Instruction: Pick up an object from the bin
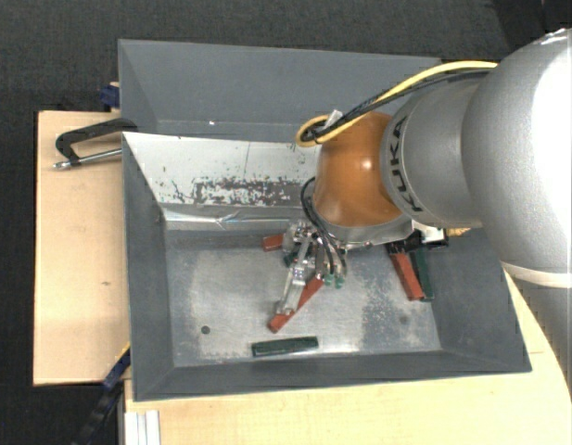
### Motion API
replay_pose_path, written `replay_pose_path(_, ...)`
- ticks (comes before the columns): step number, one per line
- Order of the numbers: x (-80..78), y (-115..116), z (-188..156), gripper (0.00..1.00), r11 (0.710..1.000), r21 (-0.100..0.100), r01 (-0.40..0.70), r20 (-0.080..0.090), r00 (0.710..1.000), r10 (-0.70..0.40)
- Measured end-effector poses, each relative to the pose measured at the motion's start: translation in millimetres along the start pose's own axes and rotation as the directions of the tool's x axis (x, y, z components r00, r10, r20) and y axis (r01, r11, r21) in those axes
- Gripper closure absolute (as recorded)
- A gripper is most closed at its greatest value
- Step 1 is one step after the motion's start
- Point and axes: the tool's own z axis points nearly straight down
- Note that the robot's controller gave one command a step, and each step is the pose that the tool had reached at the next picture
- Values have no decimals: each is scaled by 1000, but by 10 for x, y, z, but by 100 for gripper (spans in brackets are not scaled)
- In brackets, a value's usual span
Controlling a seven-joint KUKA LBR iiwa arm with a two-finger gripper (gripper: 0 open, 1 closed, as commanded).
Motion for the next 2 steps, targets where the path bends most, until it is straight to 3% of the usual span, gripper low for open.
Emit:
replay_pose_path(1, -348, -141, 4, 100, 1000, -1, 26, 16, 1000, -26)
replay_pose_path(2, -307, -147, 44, 0, 1000, 3, 27, 2, 1000, -27)
